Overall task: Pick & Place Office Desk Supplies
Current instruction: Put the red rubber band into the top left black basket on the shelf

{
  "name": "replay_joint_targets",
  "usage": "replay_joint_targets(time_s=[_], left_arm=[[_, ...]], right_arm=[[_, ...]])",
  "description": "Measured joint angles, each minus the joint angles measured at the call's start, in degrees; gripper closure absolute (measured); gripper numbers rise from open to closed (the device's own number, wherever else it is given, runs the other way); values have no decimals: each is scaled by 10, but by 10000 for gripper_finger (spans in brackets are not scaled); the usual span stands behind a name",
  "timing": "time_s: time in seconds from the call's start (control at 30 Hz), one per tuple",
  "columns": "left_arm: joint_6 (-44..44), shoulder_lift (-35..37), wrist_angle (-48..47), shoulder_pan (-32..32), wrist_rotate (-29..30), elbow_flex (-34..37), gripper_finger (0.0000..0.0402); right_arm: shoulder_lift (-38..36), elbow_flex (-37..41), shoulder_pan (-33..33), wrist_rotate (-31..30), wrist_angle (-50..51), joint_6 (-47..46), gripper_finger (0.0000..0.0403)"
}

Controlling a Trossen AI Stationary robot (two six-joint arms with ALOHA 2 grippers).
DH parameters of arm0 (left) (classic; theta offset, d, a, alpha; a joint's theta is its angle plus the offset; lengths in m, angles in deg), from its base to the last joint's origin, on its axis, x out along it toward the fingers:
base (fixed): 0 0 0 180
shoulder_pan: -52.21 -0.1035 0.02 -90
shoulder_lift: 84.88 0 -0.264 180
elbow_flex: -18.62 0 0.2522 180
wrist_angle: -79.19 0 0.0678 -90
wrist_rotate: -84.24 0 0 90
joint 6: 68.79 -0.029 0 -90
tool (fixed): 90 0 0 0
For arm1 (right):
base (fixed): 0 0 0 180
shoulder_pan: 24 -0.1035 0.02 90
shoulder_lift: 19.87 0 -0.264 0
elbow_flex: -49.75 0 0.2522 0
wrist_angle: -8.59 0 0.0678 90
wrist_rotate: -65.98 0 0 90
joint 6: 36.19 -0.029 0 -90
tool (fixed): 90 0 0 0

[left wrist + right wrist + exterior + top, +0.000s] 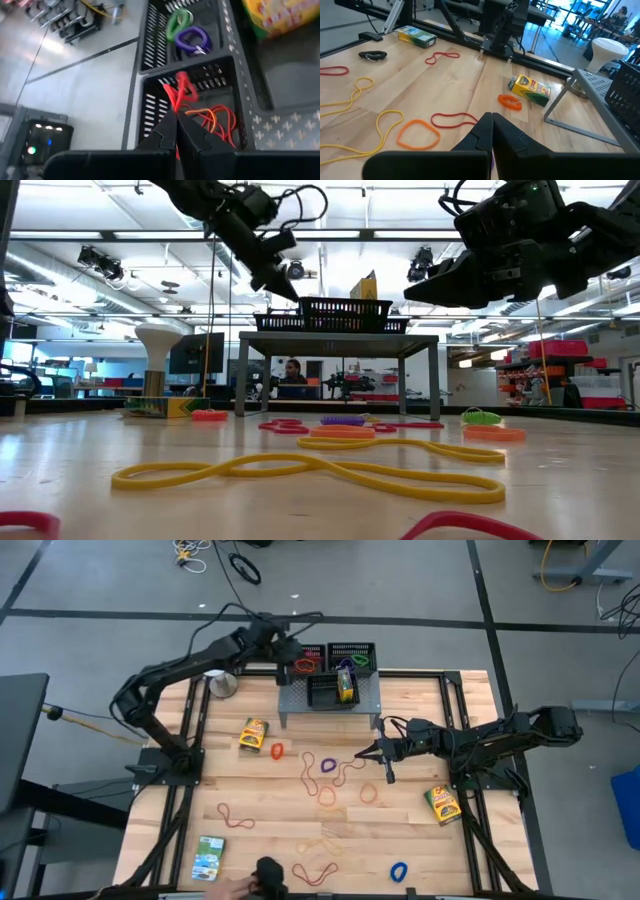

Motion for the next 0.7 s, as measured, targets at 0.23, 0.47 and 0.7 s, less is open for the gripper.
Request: replay_joint_targets(time_s=[0.23,0.47,0.7], left_arm=[[-33,-17,2,0,12,0,397],[-37,-27,0,-14,27,0,395],[-27,-28,1,-8,104,0,358]], right_arm=[[0,0,0,0,0,13,396],[0,0,0,0,0,15,396],[0,0,0,0,0,15,396]])
